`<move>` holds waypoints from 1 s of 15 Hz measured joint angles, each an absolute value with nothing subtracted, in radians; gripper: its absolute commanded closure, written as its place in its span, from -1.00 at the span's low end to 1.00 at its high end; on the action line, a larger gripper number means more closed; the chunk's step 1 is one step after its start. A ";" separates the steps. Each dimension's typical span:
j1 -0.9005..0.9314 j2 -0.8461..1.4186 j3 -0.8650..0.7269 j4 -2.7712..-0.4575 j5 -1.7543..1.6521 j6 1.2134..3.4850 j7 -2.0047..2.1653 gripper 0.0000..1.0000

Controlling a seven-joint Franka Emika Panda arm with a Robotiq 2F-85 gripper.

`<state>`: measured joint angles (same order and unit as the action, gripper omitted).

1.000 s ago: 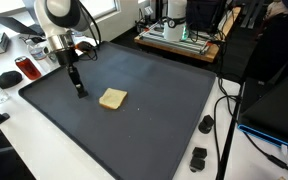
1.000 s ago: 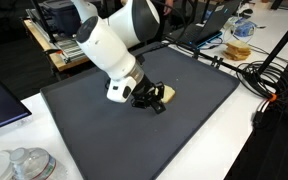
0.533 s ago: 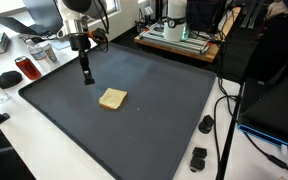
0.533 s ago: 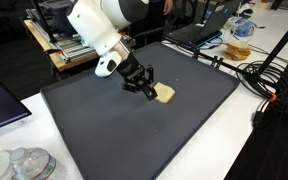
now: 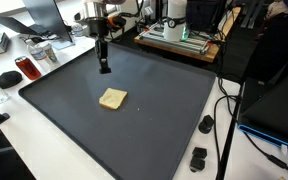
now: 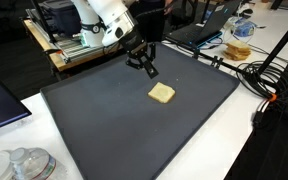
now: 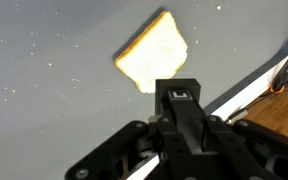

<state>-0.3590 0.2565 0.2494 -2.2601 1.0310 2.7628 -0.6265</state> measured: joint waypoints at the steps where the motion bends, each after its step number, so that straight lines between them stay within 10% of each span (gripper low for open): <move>1: -0.342 0.234 0.258 -2.281 1.030 2.779 -0.620 0.89; 8: -0.201 0.134 0.273 -2.389 0.814 2.906 -0.391 0.89; 15: 0.160 0.125 -0.088 -2.490 0.229 2.975 0.155 0.89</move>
